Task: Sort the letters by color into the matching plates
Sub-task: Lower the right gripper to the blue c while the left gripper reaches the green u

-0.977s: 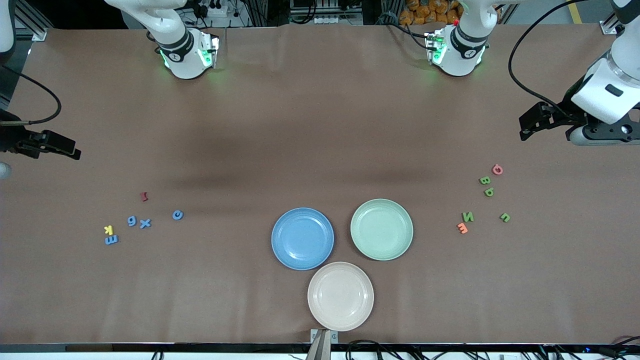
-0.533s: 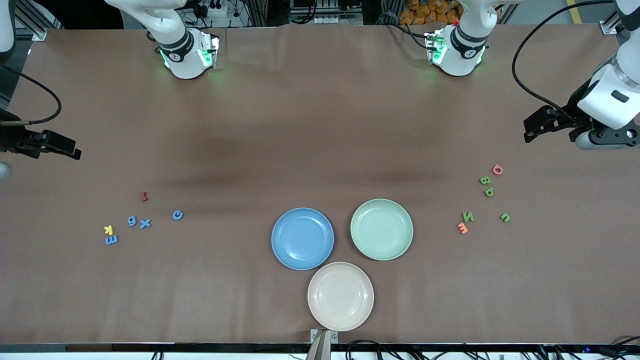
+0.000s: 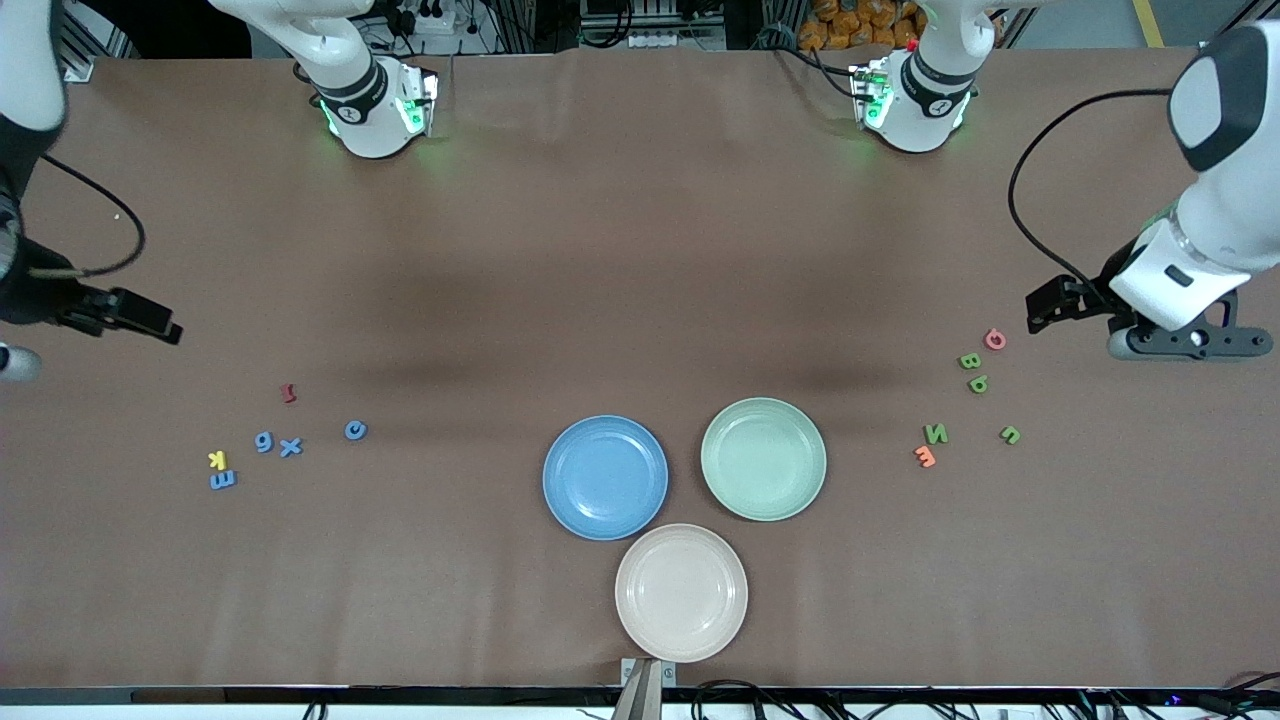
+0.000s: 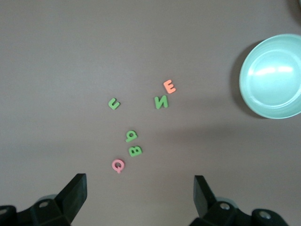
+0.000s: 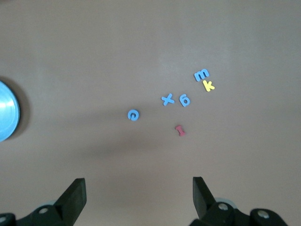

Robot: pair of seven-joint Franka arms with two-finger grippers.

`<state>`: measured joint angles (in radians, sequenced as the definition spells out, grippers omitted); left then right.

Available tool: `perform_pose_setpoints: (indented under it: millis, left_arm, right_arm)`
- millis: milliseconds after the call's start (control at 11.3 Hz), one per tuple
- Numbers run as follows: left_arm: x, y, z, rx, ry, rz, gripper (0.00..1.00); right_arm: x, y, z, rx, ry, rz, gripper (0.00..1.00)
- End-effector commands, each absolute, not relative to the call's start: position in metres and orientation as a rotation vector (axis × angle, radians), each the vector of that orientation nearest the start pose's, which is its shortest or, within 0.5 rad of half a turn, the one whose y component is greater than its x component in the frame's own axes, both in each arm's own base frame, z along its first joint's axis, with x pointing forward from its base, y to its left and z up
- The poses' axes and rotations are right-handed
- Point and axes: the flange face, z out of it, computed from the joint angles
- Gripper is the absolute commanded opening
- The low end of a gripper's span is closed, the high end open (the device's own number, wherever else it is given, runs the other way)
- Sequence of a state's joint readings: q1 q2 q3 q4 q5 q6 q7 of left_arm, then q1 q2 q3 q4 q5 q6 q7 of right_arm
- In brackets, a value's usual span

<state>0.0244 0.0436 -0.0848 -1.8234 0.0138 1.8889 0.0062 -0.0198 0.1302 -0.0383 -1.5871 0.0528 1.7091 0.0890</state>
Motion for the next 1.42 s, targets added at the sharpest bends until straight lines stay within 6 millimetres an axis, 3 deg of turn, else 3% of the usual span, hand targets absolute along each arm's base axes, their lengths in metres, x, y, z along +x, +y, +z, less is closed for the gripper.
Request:
perform_pose_setpoints:
  millis: [0, 355, 533, 888, 977, 1155, 1333]
  left_arm:
    - [0.576, -0.021, 0.458, -3.147, 0.203, 0.021, 1.0]
    - [0.559, -0.022, 0.382, -3.143, 0.235, 0.026, 1.0]
    - [0.552, -0.021, 0.352, -3.139, 0.282, 0.004, 1.0]
    - [0.568, 0.009, 0.302, -3.081, 0.608, -0.051, 1.0]
    - [0.572, 0.023, 0.291, -3.058, 0.677, -0.063, 1.0]
    - [0.577, 0.031, 0.274, -3.016, 0.802, -0.093, 0.98]
    - [0.58, 0.043, 0.255, -2.985, 0.868, -0.112, 0.86]
  right_arm:
    - [0.602, -0.015, 0.487, -3.055, 0.419, -0.037, 1.0]
    - [0.6, -0.005, 0.405, -2.982, 0.751, -0.074, 1.0]
    - [0.614, 0.015, 0.353, -2.82, 0.936, -0.085, 1.0]
    - [0.63, 0.012, 0.253, -2.781, 1.006, -0.126, 1.0]
    - [0.629, 0.011, 0.234, -2.799, 1.001, -0.103, 1.0]
    - [0.625, 0.01, 0.211, -2.819, 0.996, -0.061, 1.0]
    - [0.622, 0.01, 0.199, -2.829, 0.989, -0.051, 1.0]
